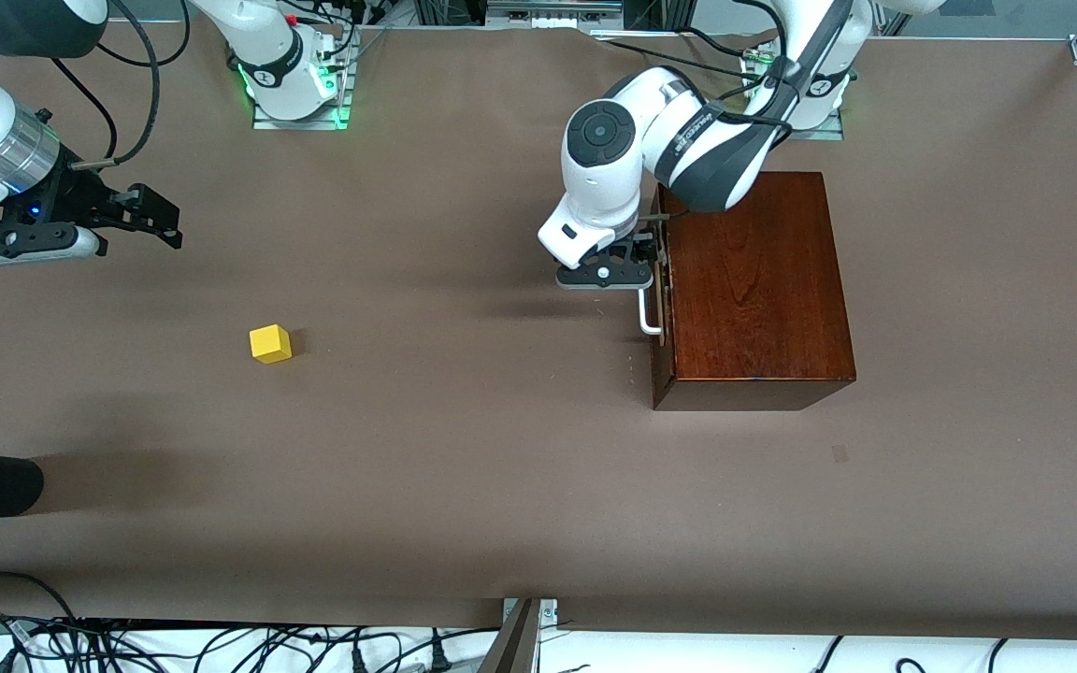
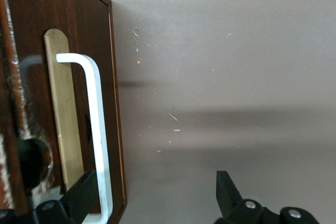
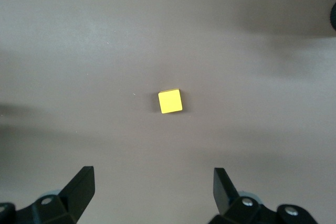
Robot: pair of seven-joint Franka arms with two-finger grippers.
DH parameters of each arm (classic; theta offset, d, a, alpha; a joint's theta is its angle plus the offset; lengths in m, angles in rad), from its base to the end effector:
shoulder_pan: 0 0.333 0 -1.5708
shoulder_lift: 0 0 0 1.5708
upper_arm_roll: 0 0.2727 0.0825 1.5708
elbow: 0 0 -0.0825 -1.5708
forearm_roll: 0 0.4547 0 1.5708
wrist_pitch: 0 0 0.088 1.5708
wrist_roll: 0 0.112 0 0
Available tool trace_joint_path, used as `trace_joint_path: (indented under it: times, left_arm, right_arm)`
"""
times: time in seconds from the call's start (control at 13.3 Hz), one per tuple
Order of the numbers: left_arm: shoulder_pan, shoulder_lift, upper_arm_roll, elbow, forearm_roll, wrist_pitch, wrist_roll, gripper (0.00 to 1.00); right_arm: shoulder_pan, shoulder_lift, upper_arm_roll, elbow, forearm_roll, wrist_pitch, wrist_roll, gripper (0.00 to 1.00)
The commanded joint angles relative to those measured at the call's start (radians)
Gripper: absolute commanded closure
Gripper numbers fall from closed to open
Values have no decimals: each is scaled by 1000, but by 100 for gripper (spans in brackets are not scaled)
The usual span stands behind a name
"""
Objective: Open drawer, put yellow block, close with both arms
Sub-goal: 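Reach the left gripper to the white drawer handle and grasp it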
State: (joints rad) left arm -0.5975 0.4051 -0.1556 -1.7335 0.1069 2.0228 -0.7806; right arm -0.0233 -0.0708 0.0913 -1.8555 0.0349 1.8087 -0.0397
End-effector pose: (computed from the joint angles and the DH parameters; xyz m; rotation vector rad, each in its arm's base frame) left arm 0.5077 -0.4614 0.2578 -3.0412 0.0236 0.0869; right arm 0.6139 0.0457 0.4849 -3.1096 -0.1552 -0.0363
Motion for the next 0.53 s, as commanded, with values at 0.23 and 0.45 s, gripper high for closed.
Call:
trace_joint_path:
  times: [0.23,0.45]
  left_arm:
    - [1,-2,-1,-49,117,53,-9,0]
    - [1,1,-1,-49,157,54,-3,0]
  right_arm:
    - [-10,-12,8,-16,-12,15,0,0]
    - [-10,-14,8,-24,-12,20,0,0]
